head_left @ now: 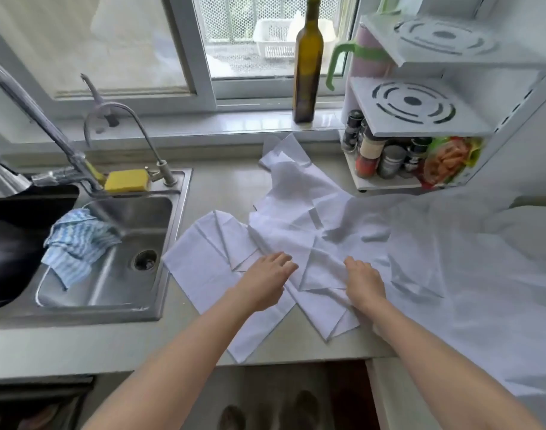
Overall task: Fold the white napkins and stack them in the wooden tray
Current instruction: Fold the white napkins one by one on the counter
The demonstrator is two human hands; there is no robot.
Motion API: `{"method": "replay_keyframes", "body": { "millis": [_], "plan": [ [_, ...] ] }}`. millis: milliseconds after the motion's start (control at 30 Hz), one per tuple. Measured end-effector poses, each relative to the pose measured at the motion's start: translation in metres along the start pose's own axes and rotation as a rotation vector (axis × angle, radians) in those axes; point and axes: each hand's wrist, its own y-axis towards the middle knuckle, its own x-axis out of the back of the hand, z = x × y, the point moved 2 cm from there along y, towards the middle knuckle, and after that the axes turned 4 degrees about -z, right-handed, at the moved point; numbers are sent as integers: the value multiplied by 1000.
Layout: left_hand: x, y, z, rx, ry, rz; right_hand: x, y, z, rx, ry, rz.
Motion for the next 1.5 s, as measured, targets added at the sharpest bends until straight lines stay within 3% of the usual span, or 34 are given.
{"method": "replay_keyframes", "body": {
  "millis": [100, 200, 300, 467, 600, 733, 833, 933, 1033, 1067, 1167, 1233, 1267, 1333, 1400, 1500],
  "plan": [
    [1, 1, 1, -14, -55, -5, 22, -3, 6, -39, 510, -56],
    [15, -1, 5, -18, -246, -133, 67, -8, 29, 102, 878, -58],
    [35, -7, 13, -67, -325, -292, 117, -14, 48, 147, 1113, -44],
    [70, -13, 22, -187, -171, -604, 160, -24, 67, 123, 1360, 121],
    [93, -16, 24, -311, -35, -758, 170, -29, 72, 100, 1401, 165],
    [113, -29, 29, -467, 3, -788, 178, -37, 66, 157, 1093, 206],
    [134, -44, 41, -424, -152, -795, 187, -42, 61, 251, 849, 139],
    [144, -62, 44, -343, -337, -675, 192, -44, 66, 381, 704, 113],
    [145, -70, 46, -278, -428, -431, 195, -44, 70, 355, 477, 252],
    [144, -70, 50, -227, -413, -288, 195, -43, 69, 340, 395, 330],
    [137, -76, 72, 49, -231, 342, 188, -46, 74, 307, 303, 575],
    [135, -77, 79, 135, -35, 545, 178, -44, 85, 288, 272, 619],
    [135, -71, 81, 154, 43, 513, 172, -38, 92, 284, 237, 586],
    [147, -53, 84, 230, 124, 242, 168, -18, 104, 256, 123, 364],
    [167, -40, 87, 302, 191, -119, 178, 2, 112, 190, -11, -52],
    [194, -44, 89, 186, 393, -655, 204, 7, 116, 164, -68, -674]
  ]
}}
